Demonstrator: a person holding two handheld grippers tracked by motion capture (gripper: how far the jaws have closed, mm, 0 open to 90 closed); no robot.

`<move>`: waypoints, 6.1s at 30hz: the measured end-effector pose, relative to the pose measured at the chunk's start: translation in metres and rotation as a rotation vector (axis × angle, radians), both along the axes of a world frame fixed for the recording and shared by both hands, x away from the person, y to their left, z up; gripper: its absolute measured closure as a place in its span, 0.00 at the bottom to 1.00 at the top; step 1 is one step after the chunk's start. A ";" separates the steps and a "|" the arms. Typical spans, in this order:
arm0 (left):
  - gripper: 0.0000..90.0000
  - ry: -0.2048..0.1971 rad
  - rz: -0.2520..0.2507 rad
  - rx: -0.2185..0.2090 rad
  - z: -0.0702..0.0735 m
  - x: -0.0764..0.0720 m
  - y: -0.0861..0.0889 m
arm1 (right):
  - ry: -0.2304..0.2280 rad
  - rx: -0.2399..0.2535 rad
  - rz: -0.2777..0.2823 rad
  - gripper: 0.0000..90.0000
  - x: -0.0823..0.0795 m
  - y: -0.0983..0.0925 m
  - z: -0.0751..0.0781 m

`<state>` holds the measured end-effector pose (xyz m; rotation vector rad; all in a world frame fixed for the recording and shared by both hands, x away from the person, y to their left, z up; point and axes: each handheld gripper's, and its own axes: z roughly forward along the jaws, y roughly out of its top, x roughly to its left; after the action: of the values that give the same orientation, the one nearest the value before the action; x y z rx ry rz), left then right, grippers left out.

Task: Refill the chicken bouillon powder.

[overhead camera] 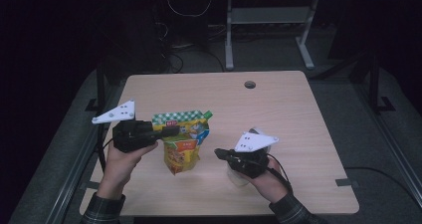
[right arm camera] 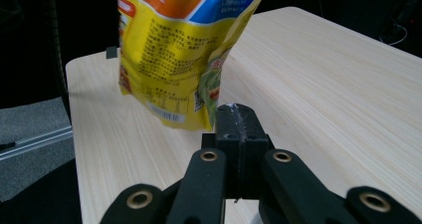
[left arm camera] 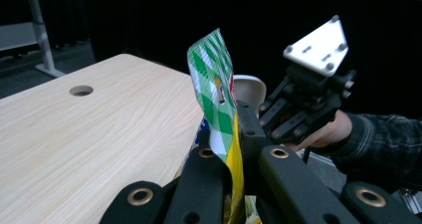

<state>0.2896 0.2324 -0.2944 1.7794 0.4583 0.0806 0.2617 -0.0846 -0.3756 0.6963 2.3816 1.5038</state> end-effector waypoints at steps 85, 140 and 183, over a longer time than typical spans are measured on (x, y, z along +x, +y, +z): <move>1.00 0.107 -0.099 0.215 0.037 0.015 -0.098 | -0.179 0.121 -0.044 1.00 -0.034 0.070 -0.037; 1.00 0.203 -0.169 0.402 0.019 0.037 -0.149 | -0.143 0.171 -0.027 1.00 -0.039 0.061 -0.045; 1.00 0.263 -0.127 0.535 0.012 0.046 -0.174 | -0.113 0.231 -0.012 1.00 -0.038 0.057 -0.048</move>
<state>0.3351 0.0587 -0.2826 2.3563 0.5436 -0.1344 0.2233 -0.0272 -0.4238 0.6519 2.1398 1.7818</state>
